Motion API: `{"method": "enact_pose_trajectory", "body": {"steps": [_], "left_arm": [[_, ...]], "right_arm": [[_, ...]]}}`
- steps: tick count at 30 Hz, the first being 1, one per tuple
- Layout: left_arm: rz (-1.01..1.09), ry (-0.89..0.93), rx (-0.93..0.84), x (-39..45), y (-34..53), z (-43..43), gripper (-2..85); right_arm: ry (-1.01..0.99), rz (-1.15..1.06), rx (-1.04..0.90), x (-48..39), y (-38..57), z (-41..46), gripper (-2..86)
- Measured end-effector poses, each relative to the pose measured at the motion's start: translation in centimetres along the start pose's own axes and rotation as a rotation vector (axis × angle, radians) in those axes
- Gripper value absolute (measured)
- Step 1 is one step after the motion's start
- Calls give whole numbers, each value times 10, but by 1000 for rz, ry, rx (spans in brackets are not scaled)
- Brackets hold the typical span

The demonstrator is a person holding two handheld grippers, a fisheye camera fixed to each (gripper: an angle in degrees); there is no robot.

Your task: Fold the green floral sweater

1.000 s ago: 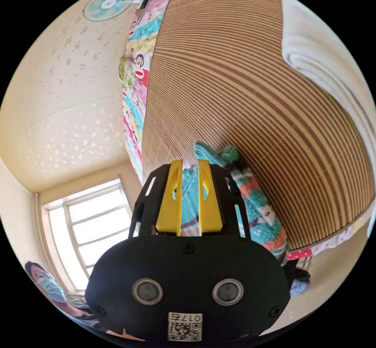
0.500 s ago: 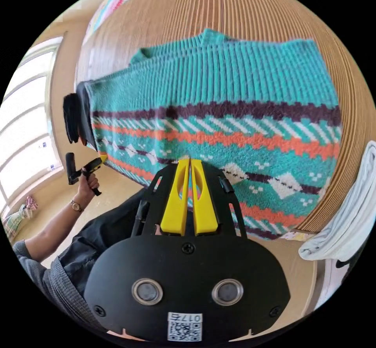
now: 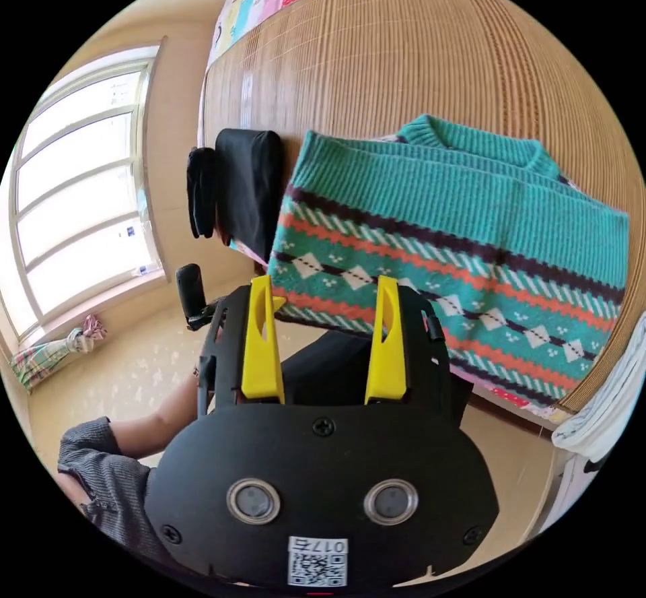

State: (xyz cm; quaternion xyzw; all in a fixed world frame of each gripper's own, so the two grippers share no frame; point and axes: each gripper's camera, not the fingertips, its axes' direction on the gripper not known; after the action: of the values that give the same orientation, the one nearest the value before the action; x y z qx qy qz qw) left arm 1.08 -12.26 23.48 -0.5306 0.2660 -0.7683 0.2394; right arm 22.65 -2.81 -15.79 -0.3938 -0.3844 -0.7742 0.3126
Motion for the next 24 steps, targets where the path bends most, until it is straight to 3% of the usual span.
{"method": "enact_pose_trajectory", "body": {"steps": [2,6,10,13,17,19,24], "left_arm": [[76,-48,-14,33,3,11,64],[182,-114,-8,73,7,35,62],[250,-184,4,98,19,59,63],[265,-223,26,95,35,54,75],[386,20,111,82,68,12,90],[399,-22,45,76,74,12,97],[358,-69,-82,53,78,40,105]], "right_arm": [[47,-55,-100,-34,-24,15,238],[562,-94,-396,-81,-77,73,246],[967,-176,-641,-78,-91,125,111],[811,-251,-549,-73,-79,94,84],[500,-345,-299,-34,-30,6,78],[291,-402,-82,15,26,-62,77],[36,-391,191,151,139,-147,76]]}}
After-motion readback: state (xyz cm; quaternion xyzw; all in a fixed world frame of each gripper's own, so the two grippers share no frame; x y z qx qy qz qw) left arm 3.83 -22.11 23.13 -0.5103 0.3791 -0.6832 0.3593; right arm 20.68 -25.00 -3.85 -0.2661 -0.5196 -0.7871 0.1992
